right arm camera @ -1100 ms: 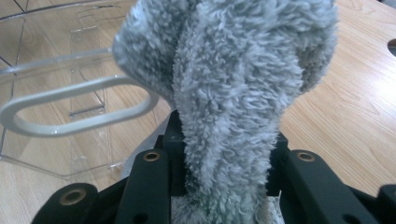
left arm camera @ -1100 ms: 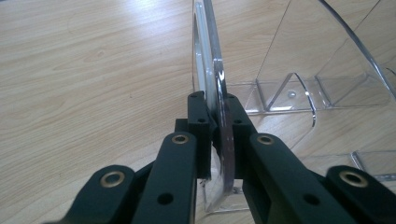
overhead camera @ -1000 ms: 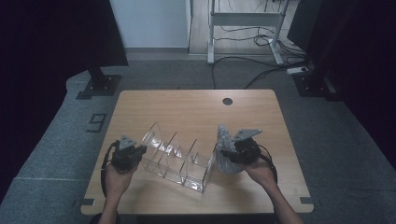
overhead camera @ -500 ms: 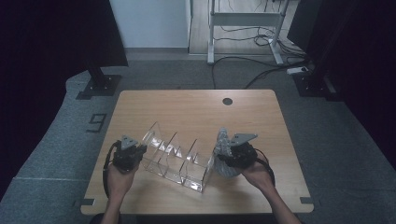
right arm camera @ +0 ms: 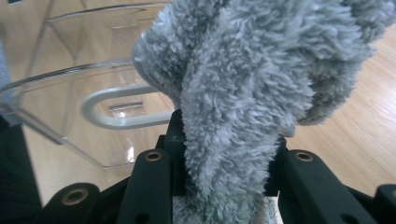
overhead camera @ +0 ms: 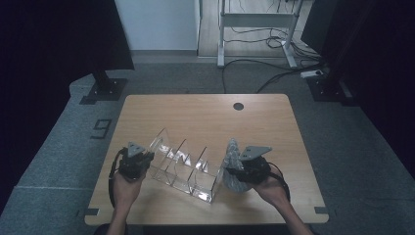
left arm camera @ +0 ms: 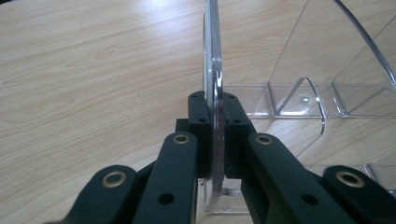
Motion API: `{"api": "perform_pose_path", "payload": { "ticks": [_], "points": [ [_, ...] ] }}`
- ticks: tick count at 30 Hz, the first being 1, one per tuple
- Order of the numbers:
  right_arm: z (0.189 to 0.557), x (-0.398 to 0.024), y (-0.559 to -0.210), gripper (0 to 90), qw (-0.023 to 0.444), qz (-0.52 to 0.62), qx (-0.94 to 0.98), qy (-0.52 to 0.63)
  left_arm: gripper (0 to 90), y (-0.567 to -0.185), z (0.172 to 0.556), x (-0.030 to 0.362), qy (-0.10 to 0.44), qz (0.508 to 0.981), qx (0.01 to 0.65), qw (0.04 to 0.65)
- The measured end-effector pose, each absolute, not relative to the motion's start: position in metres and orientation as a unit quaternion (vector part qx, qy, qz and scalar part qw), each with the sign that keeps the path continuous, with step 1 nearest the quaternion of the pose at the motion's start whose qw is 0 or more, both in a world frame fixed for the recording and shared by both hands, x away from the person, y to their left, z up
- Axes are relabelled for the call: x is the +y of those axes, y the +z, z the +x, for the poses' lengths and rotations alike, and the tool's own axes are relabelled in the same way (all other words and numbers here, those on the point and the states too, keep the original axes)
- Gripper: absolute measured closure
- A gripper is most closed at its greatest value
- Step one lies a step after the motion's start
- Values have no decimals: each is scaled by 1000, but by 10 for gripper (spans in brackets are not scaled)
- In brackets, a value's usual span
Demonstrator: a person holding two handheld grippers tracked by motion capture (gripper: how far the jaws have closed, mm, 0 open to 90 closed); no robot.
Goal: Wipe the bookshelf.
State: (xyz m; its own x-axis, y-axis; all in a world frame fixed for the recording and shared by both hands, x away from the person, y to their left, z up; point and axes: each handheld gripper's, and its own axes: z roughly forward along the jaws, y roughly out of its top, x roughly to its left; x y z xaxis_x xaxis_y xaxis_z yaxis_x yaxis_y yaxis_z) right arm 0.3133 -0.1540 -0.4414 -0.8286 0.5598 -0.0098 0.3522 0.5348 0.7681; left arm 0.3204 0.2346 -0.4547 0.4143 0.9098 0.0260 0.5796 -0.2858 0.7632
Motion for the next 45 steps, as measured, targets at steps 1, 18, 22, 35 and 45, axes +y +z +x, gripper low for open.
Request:
{"api": "perform_pose_path", "payload": {
  "ticks": [1, 18, 22, 35, 45],
  "points": [
    [310, -153, -441, 652, 125, 260, 867, 407, 854, -455, 320, 234, 237, 765, 487, 347],
    [271, -139, -438, 652, 99, 221, 877, 415, 853, -454, 320, 233, 240, 763, 492, 344],
    [263, -136, -437, 652, 91, 210, 879, 417, 854, -454, 320, 233, 239, 763, 493, 343],
    [254, -133, -446, 656, 75, 204, 881, 420, 853, -454, 321, 234, 236, 764, 492, 344],
    [258, -131, -473, 656, 59, 219, 888, 400, 854, -454, 321, 235, 232, 767, 488, 346]
  ]
}}
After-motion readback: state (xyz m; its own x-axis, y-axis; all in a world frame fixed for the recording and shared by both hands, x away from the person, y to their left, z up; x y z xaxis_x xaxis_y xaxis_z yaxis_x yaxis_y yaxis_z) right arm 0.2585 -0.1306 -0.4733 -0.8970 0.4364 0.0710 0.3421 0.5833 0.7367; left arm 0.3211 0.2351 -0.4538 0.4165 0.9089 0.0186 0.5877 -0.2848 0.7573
